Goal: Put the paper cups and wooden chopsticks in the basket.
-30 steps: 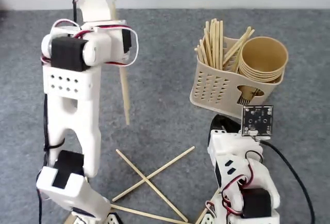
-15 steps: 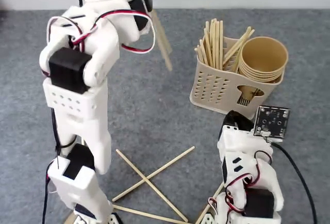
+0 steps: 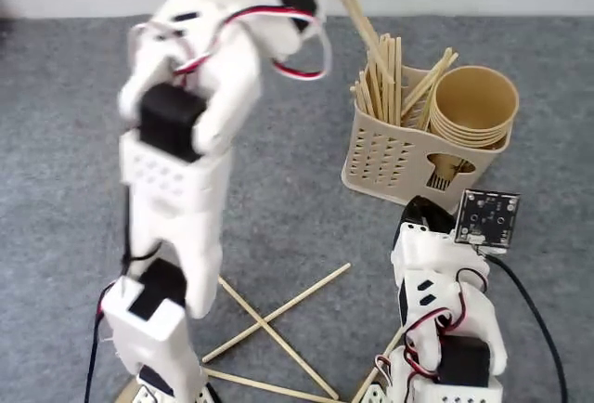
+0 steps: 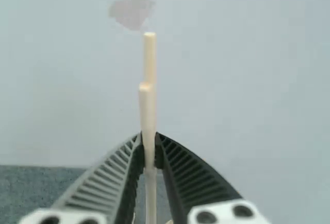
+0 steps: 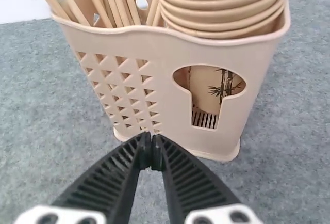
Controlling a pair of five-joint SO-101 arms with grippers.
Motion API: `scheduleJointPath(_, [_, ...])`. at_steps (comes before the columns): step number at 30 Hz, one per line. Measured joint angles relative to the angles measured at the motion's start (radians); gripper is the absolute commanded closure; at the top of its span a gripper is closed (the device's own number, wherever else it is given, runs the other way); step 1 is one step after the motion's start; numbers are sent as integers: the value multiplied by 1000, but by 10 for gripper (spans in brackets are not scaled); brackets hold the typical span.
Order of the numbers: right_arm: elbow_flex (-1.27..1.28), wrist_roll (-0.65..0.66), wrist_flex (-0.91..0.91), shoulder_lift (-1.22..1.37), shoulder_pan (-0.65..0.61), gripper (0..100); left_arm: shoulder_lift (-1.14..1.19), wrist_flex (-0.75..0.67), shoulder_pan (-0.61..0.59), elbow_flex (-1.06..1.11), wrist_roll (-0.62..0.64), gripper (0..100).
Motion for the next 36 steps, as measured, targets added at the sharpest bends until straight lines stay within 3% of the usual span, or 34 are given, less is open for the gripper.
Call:
scheduleJointPath(10, [0, 0, 0, 0, 0, 990, 163, -83, 32, 52, 0, 972])
scheduleJointPath(15, [0, 0, 0, 0, 0, 990, 186, -57, 28, 52, -3, 763])
scheduleJointPath(20, [0, 0, 0, 0, 0, 990, 186, 66, 44, 15, -14, 750])
scheduleJointPath(25, [0, 0, 0, 0, 0, 990, 186, 186, 28, -155, -15, 750])
scheduleJointPath(33, [0, 0, 0, 0, 0, 990, 186, 488, -40, -373, -25, 752])
scheduleJointPath(36, [0, 0, 0, 0, 0, 990, 186, 569, -64, -391, -64, 796])
